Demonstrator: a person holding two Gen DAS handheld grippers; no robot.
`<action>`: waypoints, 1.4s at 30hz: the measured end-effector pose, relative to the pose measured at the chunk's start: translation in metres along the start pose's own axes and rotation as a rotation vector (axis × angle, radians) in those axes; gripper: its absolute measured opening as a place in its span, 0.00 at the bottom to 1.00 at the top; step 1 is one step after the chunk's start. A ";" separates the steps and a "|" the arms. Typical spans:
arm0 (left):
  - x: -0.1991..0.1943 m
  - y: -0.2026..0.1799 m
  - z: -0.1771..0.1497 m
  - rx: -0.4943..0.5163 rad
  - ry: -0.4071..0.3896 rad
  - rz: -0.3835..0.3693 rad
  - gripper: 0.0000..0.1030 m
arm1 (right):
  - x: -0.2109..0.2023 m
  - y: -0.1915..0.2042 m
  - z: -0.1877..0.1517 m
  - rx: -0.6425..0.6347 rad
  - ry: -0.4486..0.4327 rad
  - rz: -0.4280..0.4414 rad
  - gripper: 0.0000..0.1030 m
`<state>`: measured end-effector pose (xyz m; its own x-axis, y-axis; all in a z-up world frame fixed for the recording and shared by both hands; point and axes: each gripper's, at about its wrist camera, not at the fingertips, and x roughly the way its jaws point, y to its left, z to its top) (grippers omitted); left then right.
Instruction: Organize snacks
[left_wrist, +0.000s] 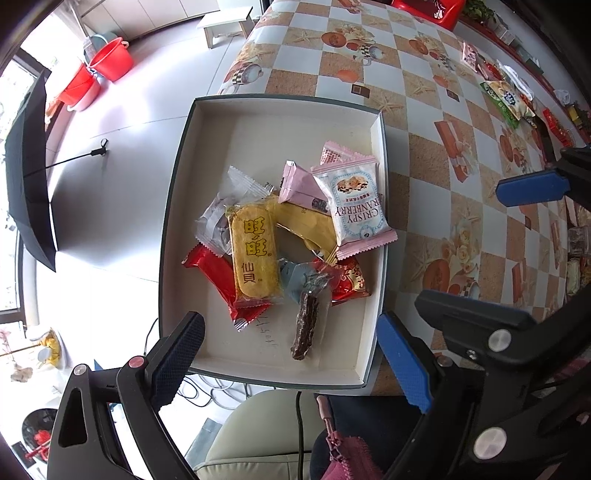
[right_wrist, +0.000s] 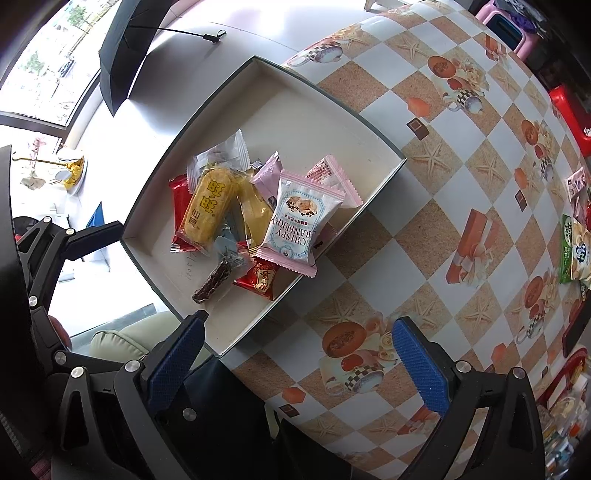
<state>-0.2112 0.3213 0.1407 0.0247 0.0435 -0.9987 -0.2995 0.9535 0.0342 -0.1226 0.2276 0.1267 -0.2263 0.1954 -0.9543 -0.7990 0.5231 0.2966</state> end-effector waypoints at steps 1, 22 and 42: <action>0.000 0.000 0.000 0.001 0.000 -0.001 0.93 | 0.000 -0.001 0.000 0.002 0.000 0.001 0.99; 0.002 -0.002 -0.006 0.025 0.021 0.041 0.93 | -0.003 -0.015 -0.009 0.108 -0.027 0.035 0.99; 0.008 0.001 -0.013 0.008 0.044 0.040 0.93 | 0.013 -0.009 -0.015 0.114 0.020 0.051 0.99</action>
<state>-0.2238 0.3185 0.1326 -0.0291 0.0683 -0.9972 -0.2918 0.9536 0.0738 -0.1269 0.2127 0.1112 -0.2768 0.2082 -0.9381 -0.7178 0.6042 0.3459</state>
